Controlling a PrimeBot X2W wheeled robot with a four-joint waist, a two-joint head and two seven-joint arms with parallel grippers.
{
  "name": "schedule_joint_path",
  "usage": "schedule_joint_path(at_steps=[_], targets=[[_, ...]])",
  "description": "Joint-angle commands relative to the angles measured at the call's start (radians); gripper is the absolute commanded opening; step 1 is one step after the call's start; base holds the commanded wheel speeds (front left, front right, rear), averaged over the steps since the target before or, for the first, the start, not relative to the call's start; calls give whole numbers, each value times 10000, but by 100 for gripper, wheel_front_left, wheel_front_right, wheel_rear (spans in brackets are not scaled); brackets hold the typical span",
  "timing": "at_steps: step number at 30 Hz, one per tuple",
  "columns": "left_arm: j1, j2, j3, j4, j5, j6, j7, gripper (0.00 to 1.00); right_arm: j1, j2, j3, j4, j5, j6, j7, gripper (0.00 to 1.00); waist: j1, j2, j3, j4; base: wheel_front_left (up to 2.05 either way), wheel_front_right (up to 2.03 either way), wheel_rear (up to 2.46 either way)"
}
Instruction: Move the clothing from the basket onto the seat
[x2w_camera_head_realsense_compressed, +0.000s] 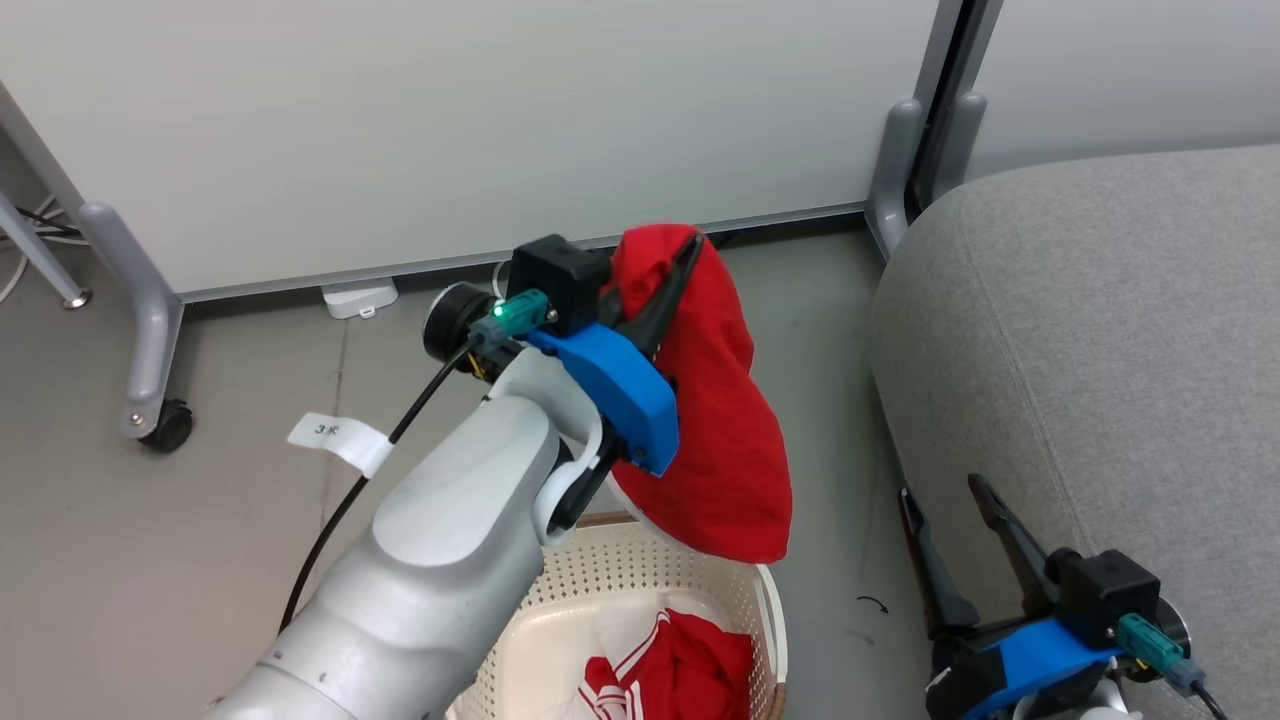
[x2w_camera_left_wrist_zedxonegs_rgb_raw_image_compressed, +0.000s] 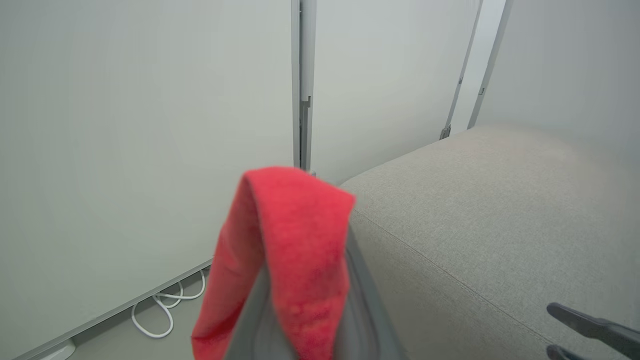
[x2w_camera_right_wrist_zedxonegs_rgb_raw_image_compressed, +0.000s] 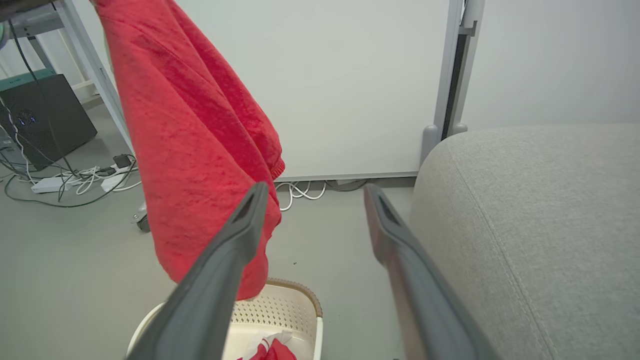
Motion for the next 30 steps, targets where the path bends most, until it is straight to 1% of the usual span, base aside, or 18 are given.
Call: schedule_joint_path(at_steps=[1,10,18,25,30], targets=[[-332,4,-33,-159,-67,125,-27,0,117,-35,1,-66,-4,5,15,100,1,0,-13,-37,0,0,0],[-901,3,-337,-501,-435,394,-31,0,186,-35,-23,-112,28,5,84,100,1,0,-65,-131,0,0,0],[-892,2,-690,-402,-676,513,-116,0,69,-34,115,-161,59,5,75,100,1,0,-26,-180,0,0,0],[-993,5,-923,-239,-879,529,-241,0,-564,-35,961,-255,162,5,195,100,1,0,57,-238,0,0,0],[-1056,3,-1105,-145,-1023,546,-317,0,-1381,-35,1633,-21,263,5,467,100,1,0,127,-274,0,0,0]])
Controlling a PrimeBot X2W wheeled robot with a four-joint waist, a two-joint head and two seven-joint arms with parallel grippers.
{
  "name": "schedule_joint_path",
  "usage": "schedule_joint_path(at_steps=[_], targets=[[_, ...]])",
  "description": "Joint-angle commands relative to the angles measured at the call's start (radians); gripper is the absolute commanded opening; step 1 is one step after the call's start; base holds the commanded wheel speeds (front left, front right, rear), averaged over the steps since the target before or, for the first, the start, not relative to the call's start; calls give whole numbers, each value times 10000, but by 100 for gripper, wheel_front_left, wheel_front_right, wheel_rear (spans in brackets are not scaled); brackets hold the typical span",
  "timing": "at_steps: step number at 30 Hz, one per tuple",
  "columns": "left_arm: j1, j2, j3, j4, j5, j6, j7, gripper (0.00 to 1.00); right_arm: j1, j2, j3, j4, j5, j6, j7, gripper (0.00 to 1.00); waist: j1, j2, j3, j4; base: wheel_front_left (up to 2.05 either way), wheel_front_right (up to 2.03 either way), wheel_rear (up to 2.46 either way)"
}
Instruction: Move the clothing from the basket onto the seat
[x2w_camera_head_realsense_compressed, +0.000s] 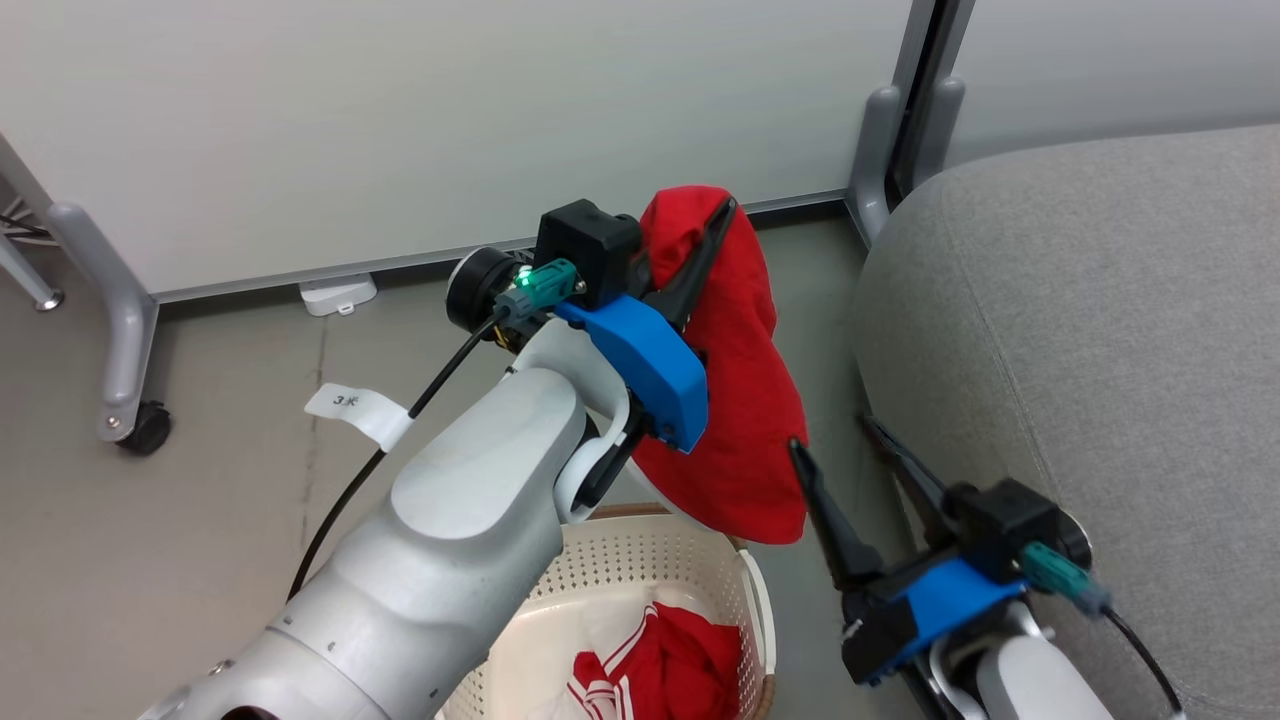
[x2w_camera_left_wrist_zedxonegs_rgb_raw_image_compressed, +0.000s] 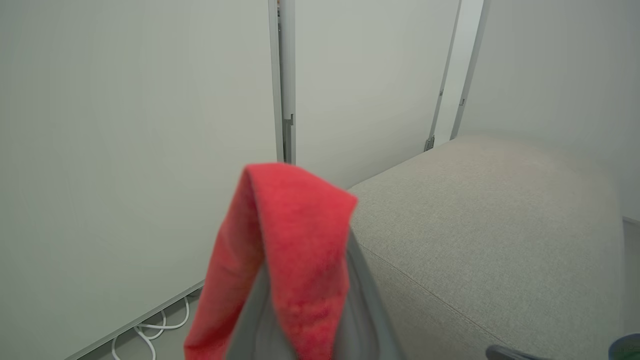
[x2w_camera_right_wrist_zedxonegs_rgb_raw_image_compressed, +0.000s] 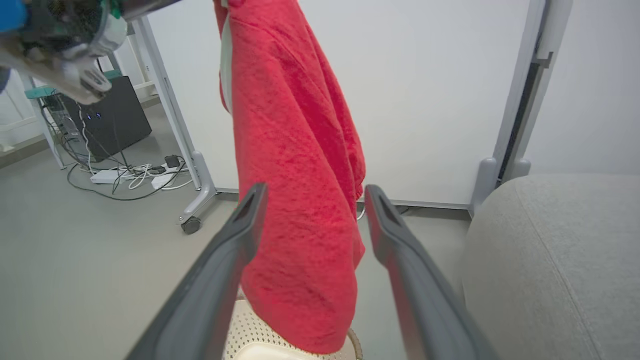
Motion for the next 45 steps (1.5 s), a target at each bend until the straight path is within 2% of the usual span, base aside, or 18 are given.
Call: schedule_joint_path(at_steps=[1,14,28,29,30,31,45], targets=[[-169,7,-85,51,-92,36,-79,0,-451,-38,195,216,67,5,236,100,-1,-1,26,-11,0,0,0],[-342,10,-645,-80,-542,133,-200,0,-2533,-35,965,2097,80,5,1228,100,-1,-1,94,163,0,0,0],[-464,6,-1300,-265,-938,301,-228,0,-3632,-36,1775,3759,548,5,1378,100,-1,-1,-25,181,0,0,0],[-458,6,-1345,-268,-974,315,-231,0,-3681,-36,1834,3862,603,5,1339,57,-1,-1,-35,177,0,0,0],[-460,6,-1382,-262,-997,324,-231,0,-3736,-36,1884,3972,665,5,1311,38,-1,-1,-44,173,0,0,0],[-463,6,-1413,-253,-1042,327,-231,0,-3793,-37,1929,4070,702,5,1276,0,-1,-1,-54,172,0,0,0],[-578,6,-1803,-89,-1396,434,-302,0,-4043,-36,2266,4860,1014,5,799,0,-1,-1,-207,156,0,0,0]])
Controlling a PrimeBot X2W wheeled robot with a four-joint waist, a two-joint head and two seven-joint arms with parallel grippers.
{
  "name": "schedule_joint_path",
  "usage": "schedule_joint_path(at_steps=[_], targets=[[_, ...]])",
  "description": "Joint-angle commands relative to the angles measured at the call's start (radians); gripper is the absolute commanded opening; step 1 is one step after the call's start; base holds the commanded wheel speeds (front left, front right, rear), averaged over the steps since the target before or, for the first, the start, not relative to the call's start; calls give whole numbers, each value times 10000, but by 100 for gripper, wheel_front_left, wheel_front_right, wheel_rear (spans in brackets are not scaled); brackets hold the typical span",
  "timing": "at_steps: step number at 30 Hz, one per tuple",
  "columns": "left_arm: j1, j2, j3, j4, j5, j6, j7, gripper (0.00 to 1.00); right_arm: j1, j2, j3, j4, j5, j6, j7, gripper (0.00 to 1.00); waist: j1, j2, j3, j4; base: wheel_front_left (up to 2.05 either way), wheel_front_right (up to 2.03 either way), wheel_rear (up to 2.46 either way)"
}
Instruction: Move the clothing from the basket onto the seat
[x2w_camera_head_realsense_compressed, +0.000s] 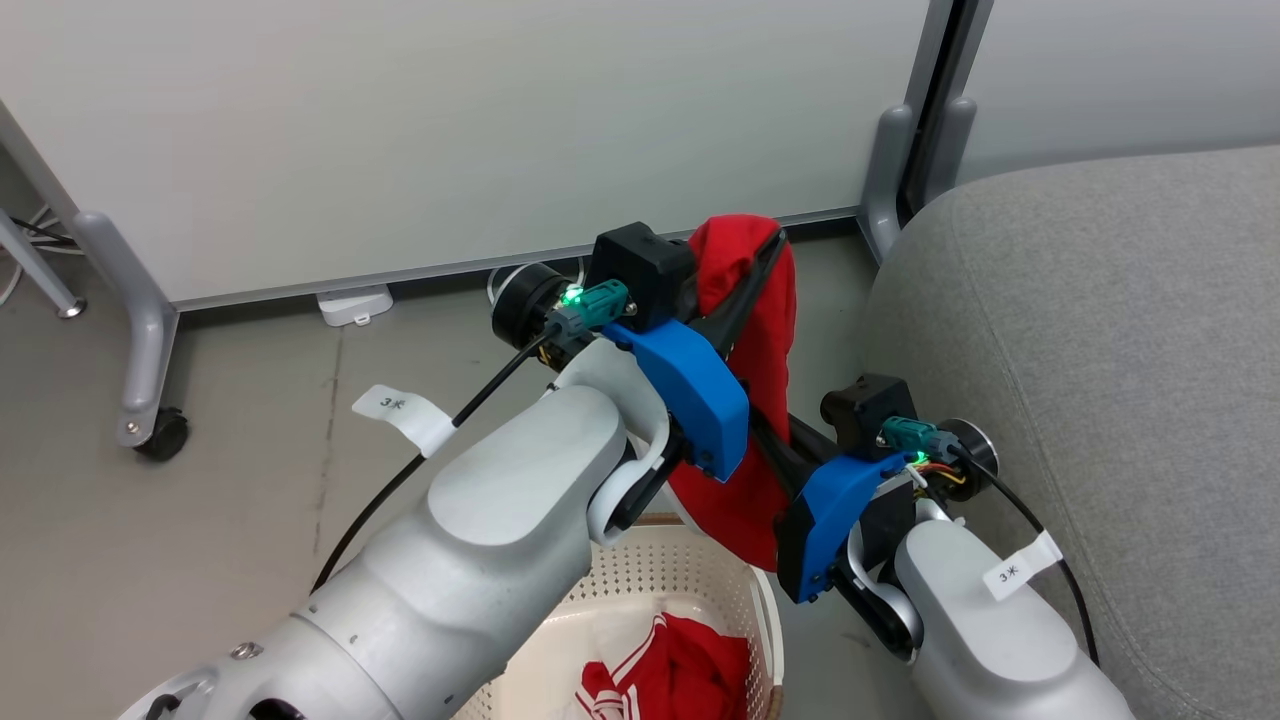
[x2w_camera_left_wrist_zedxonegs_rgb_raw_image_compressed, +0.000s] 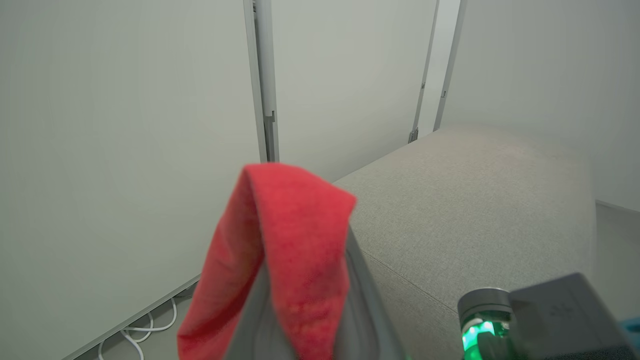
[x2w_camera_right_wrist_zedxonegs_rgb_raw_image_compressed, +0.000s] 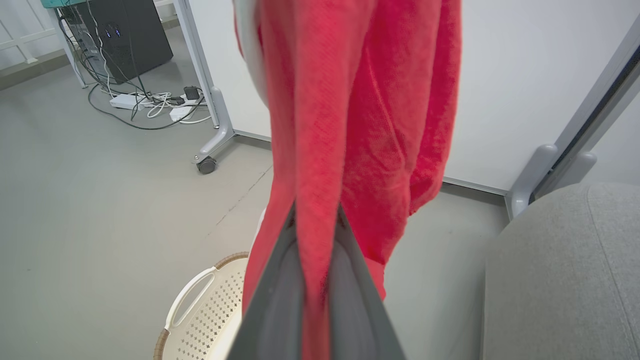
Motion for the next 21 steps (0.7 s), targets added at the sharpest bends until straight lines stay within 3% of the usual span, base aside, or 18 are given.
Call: schedule_joint_path(at_steps=[1,21], targets=[[-170,4,-16,34,-44,79,-47,0,-145,-36,35,70,39,5,-52,0,0,0,-4,-13,0,0,0],[-283,4,-383,272,-324,179,-112,0,-213,-36,178,372,398,5,-221,0,0,0,-76,-73,0,0,0]])
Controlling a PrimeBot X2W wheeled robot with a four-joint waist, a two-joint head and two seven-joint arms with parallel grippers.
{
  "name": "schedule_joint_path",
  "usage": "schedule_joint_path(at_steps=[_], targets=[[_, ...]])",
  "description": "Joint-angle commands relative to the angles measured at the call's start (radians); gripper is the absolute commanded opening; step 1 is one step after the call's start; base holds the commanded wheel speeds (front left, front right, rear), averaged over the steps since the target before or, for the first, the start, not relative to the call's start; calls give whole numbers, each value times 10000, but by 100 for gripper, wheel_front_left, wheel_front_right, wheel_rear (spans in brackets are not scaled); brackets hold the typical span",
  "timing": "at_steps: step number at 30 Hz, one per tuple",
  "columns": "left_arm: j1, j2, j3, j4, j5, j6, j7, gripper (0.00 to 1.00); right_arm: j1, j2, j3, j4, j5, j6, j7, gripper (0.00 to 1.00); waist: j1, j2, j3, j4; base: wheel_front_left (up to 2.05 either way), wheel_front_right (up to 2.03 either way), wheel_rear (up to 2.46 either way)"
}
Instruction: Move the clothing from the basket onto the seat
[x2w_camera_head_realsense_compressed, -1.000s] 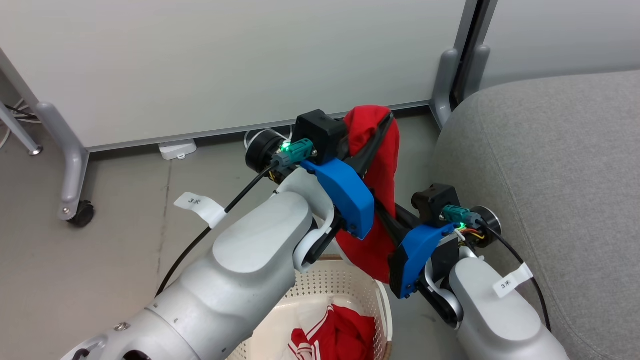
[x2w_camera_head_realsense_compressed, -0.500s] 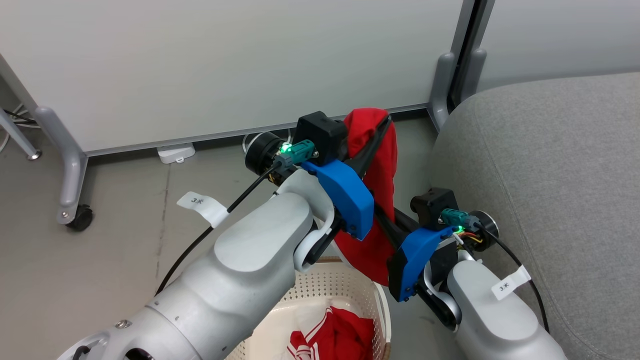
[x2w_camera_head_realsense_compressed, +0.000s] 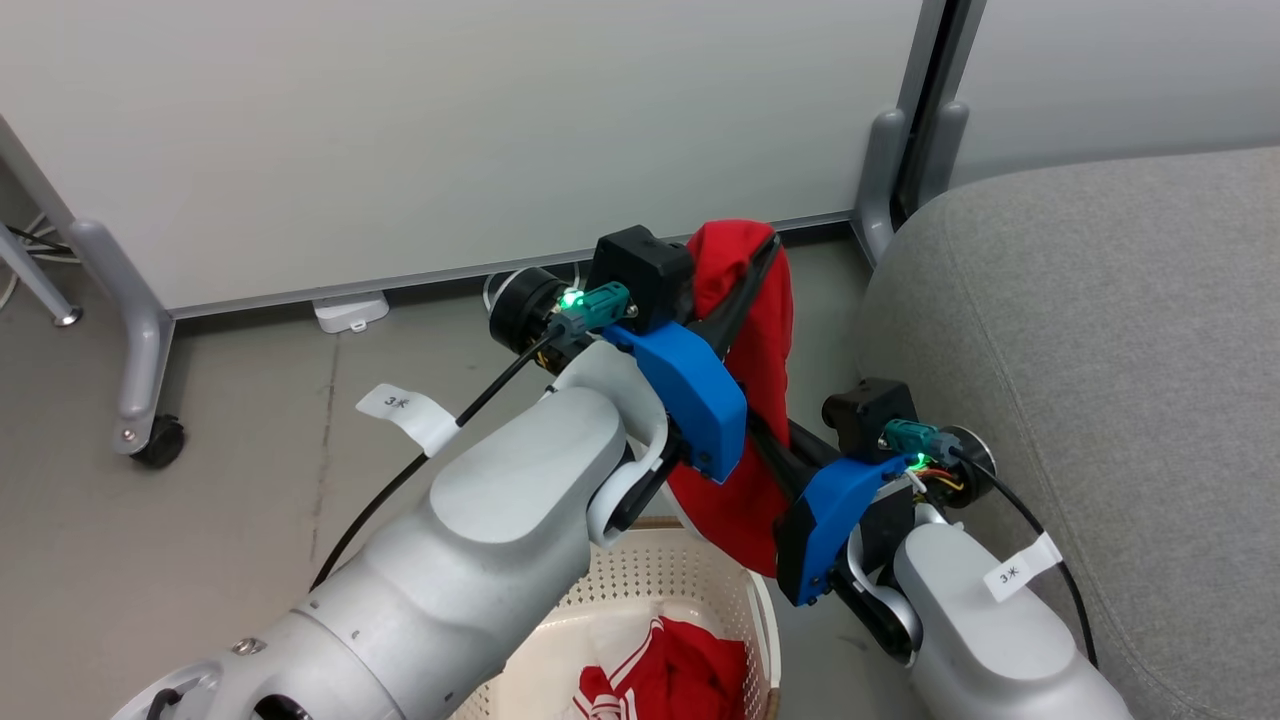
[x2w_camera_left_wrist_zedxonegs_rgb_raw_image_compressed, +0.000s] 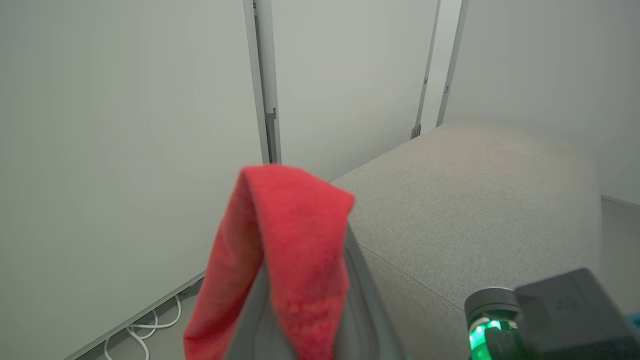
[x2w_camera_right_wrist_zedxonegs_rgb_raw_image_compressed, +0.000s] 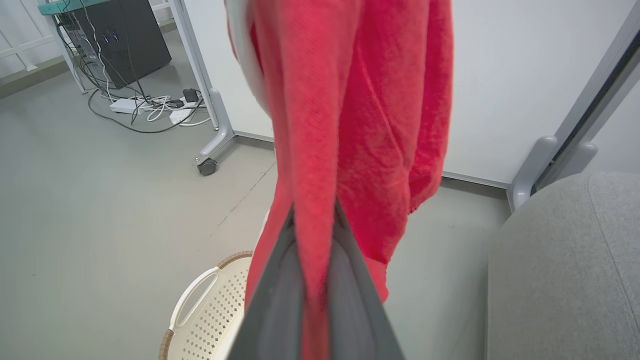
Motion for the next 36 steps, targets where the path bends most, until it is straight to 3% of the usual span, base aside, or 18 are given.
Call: schedule_joint_path(at_steps=[1,4,5,6,23,31,36], targets=[[-151,4,-30,25,-45,66,-14,0,-140,-36,31,46,71,5,-66,0,0,0,-8,-5,0,0,0],[-123,4,-82,53,-144,45,97,0,-163,-36,72,82,113,5,-55,0,0,0,-15,-14,0,0,0],[-93,4,-118,61,-192,28,189,37,-172,-36,83,90,135,5,-51,0,0,0,-16,-20,0,0,0],[-118,4,-148,51,-237,38,248,100,-199,-36,106,107,146,5,-49,0,0,0,-8,-28,0,0,0],[117,114,-24,90,-413,275,-157,100,-233,-36,74,284,199,5,-177,0,0,0,-26,-50,0,0,0],[808,707,469,-473,-99,362,-507,100,-220,-36,-215,277,75,5,-268,0,0,0,42,-117,0,0,0],[1917,1538,1276,-1885,810,382,-527,100,-292,-34,-251,65,26,5,-275,0,0,0,127,-360,0,0,0]])
